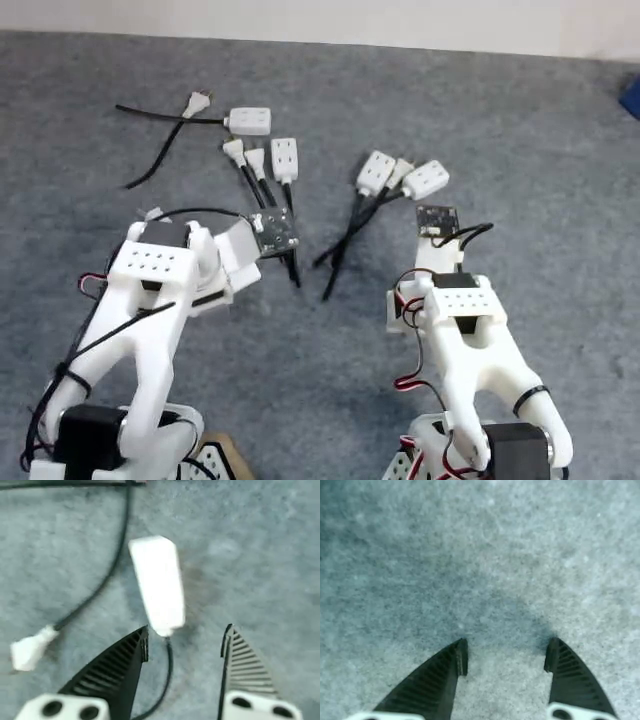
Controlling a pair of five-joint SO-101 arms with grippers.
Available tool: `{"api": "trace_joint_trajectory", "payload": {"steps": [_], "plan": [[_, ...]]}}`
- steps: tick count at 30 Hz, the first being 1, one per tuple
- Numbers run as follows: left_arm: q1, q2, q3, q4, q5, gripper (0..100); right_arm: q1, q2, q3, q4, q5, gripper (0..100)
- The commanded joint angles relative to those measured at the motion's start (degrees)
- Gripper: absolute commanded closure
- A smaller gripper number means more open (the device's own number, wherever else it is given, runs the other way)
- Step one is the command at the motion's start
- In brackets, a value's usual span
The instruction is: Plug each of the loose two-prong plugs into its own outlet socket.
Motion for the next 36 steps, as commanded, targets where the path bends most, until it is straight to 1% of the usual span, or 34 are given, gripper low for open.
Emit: {"api": "trace_joint_trajectory", "payload": {"steps": [1,6,12,21,30,32,36], "plan": [[0.5,3.9,-1.8,-4.7,0.8,75,0.9,-1.0,-0.5,-0.7,0.0,74.2],[-1.1,14.8,-10.9,-5.4,0.8,75,0.9,-1.0,-0.5,-0.7,0.0,74.2],[-5.3,26.2,-23.6,-4.9,0.8,75,0.9,-1.0,-0.5,-0.7,0.0,74.2],[-9.7,35.7,-40.3,1.8,0.5,75,0.9,-1.0,-0.5,-0.7,0.0,74.2],[-17.1,46.2,-60.4,10.1,0.4,75,0.9,-1.0,-0.5,-0.7,0.0,74.2],[-18.0,49.1,-64.8,12.2,0.4,75,0.9,-1.0,-0.5,-0.7,0.0,74.2],[-17.8,52.2,-71.9,19.6,0.4,74,0.9,-0.9,-0.5,-0.7,0.0,74.2]]}}
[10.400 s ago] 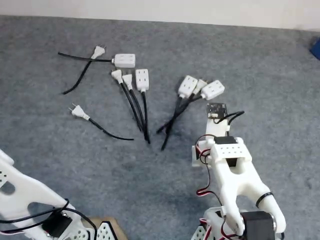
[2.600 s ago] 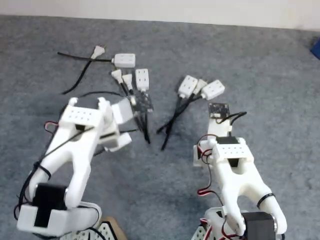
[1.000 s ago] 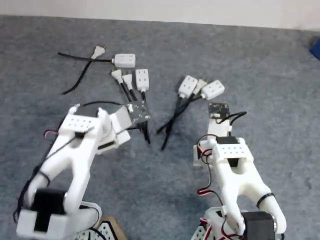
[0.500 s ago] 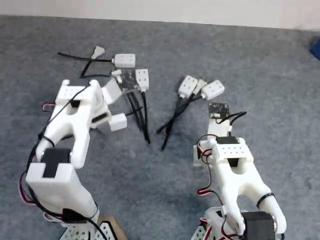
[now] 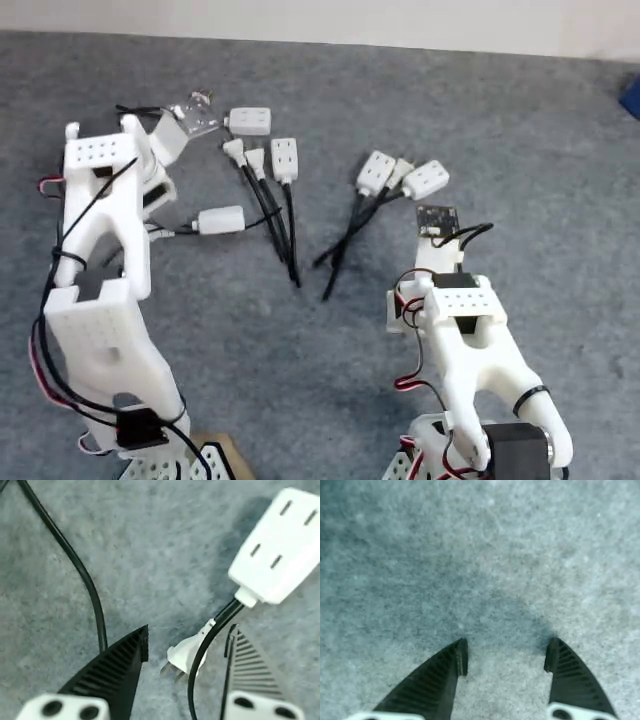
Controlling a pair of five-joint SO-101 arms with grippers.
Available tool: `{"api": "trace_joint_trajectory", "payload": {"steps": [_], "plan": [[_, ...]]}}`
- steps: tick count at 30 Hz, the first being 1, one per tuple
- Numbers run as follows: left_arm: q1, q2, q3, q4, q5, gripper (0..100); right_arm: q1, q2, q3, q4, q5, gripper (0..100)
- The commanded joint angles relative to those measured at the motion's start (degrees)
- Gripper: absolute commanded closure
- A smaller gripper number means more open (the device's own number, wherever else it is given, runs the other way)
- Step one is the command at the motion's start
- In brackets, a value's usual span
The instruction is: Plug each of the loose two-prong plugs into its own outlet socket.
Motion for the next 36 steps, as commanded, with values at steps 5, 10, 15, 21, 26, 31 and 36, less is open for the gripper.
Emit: {"api": "trace_joint_trajectory", "payload": {"steps": [5,10,15,21,26,31,36], "plan": [[1.9,-0.8,-15.6,14.8,0.0,74,0.9,-0.9,-0.5,-0.7,0.0,74.2],[6.0,-1.3,-19.2,15.6,0.0,71,0.9,-0.9,-0.3,-0.7,0.0,74.2],[10.5,1.4,-19.6,15.1,0.0,61,0.9,-0.9,-0.2,-0.7,0.0,74.2],[11.8,8.7,-23.1,13.0,-6.7,59,-0.8,-0.9,0.0,-0.7,0.0,74.2],[9.6,14.1,-27.4,12.7,-13.3,59,-0.8,-0.9,0.0,-0.7,0.0,74.2],[7.9,20.1,-33.0,12.7,-15.8,59,-0.9,-0.9,0.0,-0.7,0.0,74.2],[7.5,26.7,-39.3,13.0,-15.7,59,-0.9,-0.9,0.0,-0.7,0.0,74.2]]}}
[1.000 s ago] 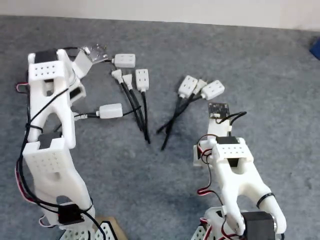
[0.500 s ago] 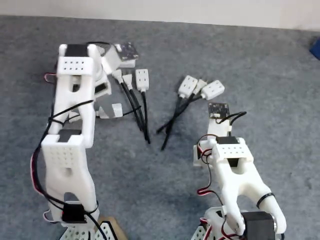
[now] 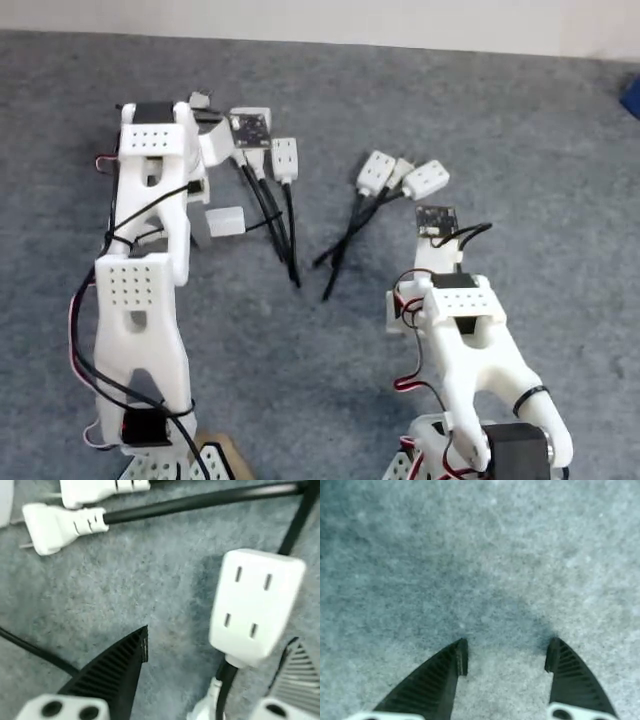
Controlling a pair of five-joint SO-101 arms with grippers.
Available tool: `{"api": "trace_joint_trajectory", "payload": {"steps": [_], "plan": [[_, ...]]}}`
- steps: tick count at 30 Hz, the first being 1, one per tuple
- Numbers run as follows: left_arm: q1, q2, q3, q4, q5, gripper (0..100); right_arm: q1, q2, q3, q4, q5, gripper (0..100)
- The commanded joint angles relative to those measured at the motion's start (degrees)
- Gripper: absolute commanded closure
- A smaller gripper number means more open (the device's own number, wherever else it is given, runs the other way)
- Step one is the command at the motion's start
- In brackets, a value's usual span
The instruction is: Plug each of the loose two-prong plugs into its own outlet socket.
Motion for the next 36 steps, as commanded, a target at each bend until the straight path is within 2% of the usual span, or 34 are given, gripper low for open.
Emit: {"api": "trace_joint_trajectory", "payload": {"steps": [1,8,17,25,28,31,36], "plan": [[-0.5,3.9,-7.0,-0.4,-0.9,60,-0.6,-0.9,0.0,-0.7,0.0,74.2],[0.7,9.3,-12.1,0.0,-0.9,73,-0.6,-0.9,0.0,-0.7,0.0,74.2],[2.6,9.4,-22.6,11.3,0.4,94,-0.6,-0.9,0.0,-0.7,0.0,74.2],[3.6,8.7,-23.1,11.7,6.4,98,-0.6,-0.9,0.0,-0.7,0.0,74.2],[4.5,5.3,-19.0,11.8,7.7,98,-0.5,-0.9,0.0,-0.8,0.0,74.2],[6.8,-2.1,-8.7,11.8,10.1,100,-0.3,-0.9,0.0,-0.8,0.0,74.2],[12.3,-21.4,10.9,11.5,22.5,100,-0.3,-0.9,0.0,-0.8,0.0,74.2]]}}
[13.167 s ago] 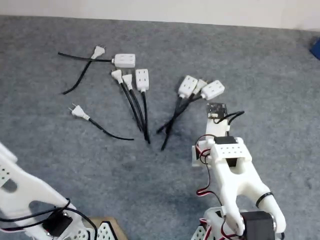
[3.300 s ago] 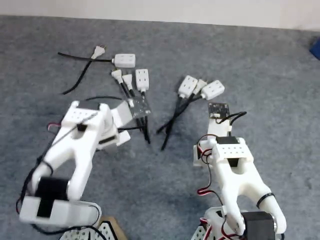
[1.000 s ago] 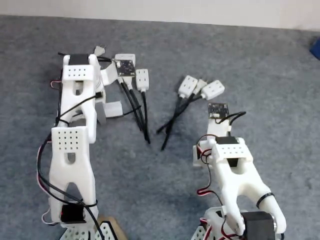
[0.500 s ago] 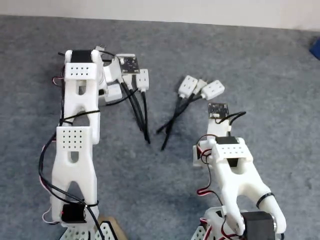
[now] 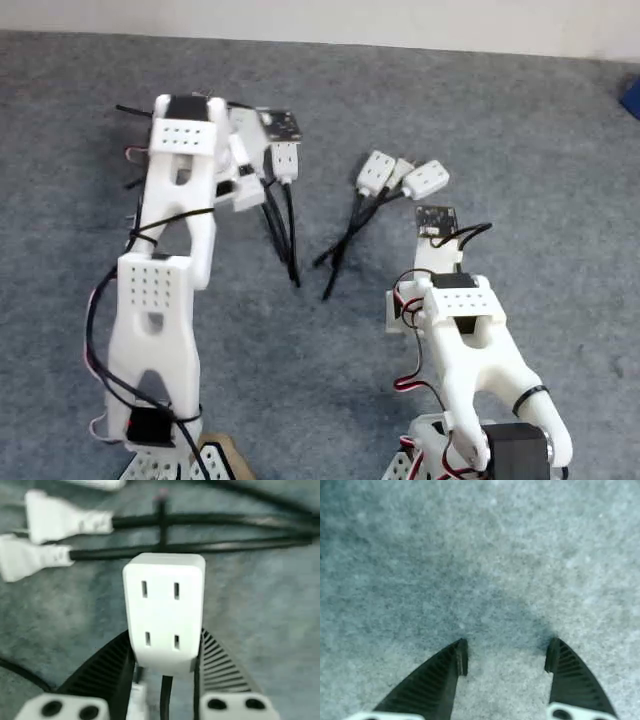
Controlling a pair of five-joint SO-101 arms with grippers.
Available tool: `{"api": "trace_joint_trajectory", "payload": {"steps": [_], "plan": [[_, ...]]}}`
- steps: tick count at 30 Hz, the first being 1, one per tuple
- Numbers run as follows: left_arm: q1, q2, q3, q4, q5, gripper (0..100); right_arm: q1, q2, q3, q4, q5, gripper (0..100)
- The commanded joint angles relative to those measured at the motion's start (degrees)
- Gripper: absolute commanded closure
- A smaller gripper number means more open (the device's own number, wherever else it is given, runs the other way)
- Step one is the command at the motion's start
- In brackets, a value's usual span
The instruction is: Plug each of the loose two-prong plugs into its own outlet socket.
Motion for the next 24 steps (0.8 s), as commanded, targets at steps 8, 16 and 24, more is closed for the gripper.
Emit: {"api": "trace_joint_trajectory", "payload": {"steps": [8,16,24], "plan": [[11.5,-42.1,46.0,0.4,11.2,100,-0.2,-0.9,-0.1,-0.7,0.0,74.2],[10.2,-46.8,81.2,-15.3,3.4,100,0.5,-0.9,-0.2,-0.7,0.0,74.2],[10.2,-46.4,93.0,-28.4,-1.8,100,0.5,-0.9,-0.2,-0.7,0.0,74.2]]}}
